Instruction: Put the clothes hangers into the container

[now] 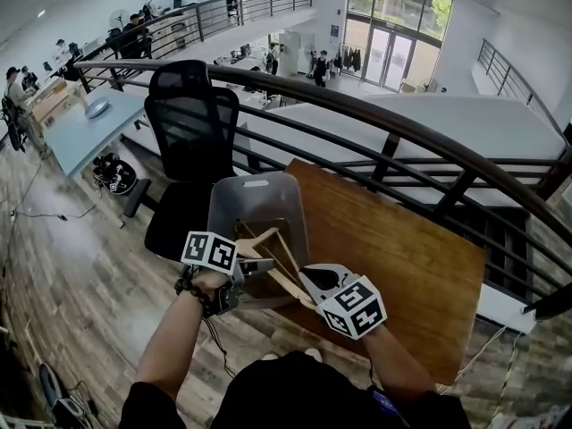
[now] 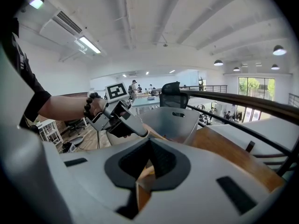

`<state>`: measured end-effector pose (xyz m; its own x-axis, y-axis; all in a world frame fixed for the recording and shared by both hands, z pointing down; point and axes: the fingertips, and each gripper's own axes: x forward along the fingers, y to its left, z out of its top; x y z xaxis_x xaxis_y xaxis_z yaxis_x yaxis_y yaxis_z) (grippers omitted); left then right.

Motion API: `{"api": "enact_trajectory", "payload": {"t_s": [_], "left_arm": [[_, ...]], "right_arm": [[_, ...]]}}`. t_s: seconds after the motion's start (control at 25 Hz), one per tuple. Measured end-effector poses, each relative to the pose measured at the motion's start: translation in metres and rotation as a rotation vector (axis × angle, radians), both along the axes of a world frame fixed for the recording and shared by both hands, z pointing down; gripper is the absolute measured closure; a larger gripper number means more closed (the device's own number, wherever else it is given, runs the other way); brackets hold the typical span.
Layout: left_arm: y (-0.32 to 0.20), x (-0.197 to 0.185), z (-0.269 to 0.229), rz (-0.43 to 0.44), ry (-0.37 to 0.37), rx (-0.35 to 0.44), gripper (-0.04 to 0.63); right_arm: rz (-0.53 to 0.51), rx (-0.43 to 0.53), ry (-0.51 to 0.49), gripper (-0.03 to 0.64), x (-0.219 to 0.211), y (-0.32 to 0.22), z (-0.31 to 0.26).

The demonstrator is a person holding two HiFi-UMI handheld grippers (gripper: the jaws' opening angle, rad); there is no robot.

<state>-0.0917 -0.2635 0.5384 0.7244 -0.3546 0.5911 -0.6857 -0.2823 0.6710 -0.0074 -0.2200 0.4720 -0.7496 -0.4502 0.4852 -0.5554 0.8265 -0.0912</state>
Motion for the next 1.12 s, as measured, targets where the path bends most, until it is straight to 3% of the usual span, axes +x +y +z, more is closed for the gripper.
{"api": "enact_trajectory", "payload": {"t_s": [0.24,0.36,0.48,0.56,0.68,0.76,0.84,1.0,1.12], "left_arm": [[0.010,-0.001,-0.001,0.017,-0.012,-0.029,0.232],[0.008,-0.003,-0.004,0.003,-0.004,-0.027,0.232],[0.002,-0.009,-0.003,-0.031,-0.002,-0.021,0.232],[0.002,-0.009,-0.003,-0.040,-0.005,-0.015,0.232],[0.001,-0.005,-0.003,-0.047,-0.003,-0.003,0.232],[0.000,-0.006,-0.002,-0.051,0.005,-0.001,0.232],[0.000,-0.006,-0.002,-0.049,0.005,0.000,0.232],[0.000,-0.006,-0.005,-0.049,0.015,0.010,0.232],[0.002,-0.005,-0.015,-0.047,0.056,0.018,0.232]], "right_arm": [[-0.022,0.003,-0.023,0.621,-0.001,0.004,-0.002],[-0.140,0.029,-0.063,0.607,-0.012,0.021,-0.015],[-0.327,0.052,-0.064,0.434,-0.021,0.054,-0.022],[-0.409,0.088,-0.016,0.381,-0.018,0.073,-0.015],[-0.472,0.198,0.172,0.349,-0.011,0.080,0.013],[-0.459,0.325,0.306,0.385,-0.010,0.072,0.024],[-0.404,0.430,0.362,0.512,-0.008,0.061,0.021],[-0.337,0.423,0.314,0.531,-0.007,0.048,0.007],[-0.308,0.441,0.344,0.534,-0.011,0.037,0.003]]}}
